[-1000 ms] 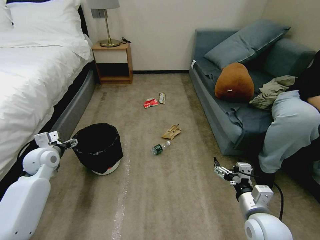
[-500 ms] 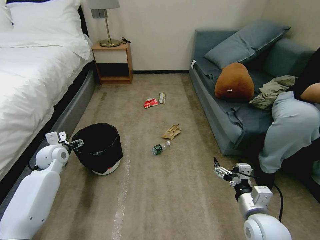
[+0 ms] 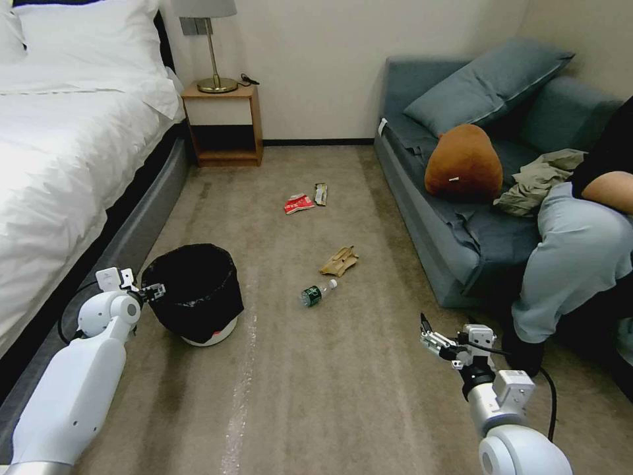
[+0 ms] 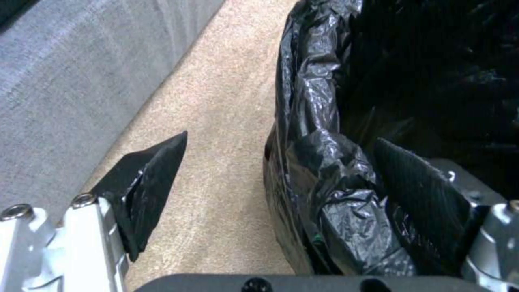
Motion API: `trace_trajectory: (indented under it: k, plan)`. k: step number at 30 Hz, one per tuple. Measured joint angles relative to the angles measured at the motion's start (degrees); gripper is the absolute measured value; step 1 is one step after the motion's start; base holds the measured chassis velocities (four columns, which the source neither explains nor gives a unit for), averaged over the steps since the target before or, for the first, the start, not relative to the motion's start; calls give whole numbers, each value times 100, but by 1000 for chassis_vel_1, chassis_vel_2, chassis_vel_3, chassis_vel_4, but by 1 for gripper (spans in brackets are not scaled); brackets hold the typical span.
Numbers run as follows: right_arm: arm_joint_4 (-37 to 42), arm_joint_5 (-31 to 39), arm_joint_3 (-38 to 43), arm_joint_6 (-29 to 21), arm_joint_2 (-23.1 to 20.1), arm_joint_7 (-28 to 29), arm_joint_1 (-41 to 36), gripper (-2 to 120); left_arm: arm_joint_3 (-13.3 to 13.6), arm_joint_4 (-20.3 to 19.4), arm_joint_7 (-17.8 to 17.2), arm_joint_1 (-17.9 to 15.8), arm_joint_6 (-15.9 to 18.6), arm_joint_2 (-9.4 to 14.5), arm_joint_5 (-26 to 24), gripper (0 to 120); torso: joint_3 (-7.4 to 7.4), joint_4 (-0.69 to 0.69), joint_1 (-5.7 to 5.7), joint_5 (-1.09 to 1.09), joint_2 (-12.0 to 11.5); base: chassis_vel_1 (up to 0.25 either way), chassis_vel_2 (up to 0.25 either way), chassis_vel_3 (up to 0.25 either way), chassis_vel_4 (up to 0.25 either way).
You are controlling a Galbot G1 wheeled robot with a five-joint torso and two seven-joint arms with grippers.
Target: Pick up the trash bin, then pick up the garbage on the floor and place it into the trash bin.
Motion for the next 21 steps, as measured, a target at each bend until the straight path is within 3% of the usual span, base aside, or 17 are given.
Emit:
trace_trajectory:
  k: [3, 4, 5, 12, 21]
  plan:
    - [-3, -33, -31, 39, 8, -1, -26, 100, 21, 32, 18, -23, -15, -33, 33, 90, 0, 0, 0, 0, 0, 0, 0, 0, 0]
    - [-8, -46, -49, 66, 12, -1, -40, 100, 40, 37, 30, -40, -20, -53, 63, 80, 0, 0, 0, 0, 0, 0, 0, 0, 0]
    - [-8, -46, -49, 66, 12, -1, -40, 100, 40, 37, 30, -40, -20, -53, 63, 80, 0, 0, 0, 0, 0, 0, 0, 0, 0]
    - [26, -20, -56, 103, -3, -1, -60, 100, 44, 35, 112, -14, -20, -48, 111, 48, 0, 0, 0, 0, 0, 0, 0, 0, 0]
    - [72, 8, -78, 109, -9, -47, -82, 100, 10, 23, 161, 70, -26, -25, 119, 20, 0, 0, 0, 0, 0, 0, 0, 0, 0]
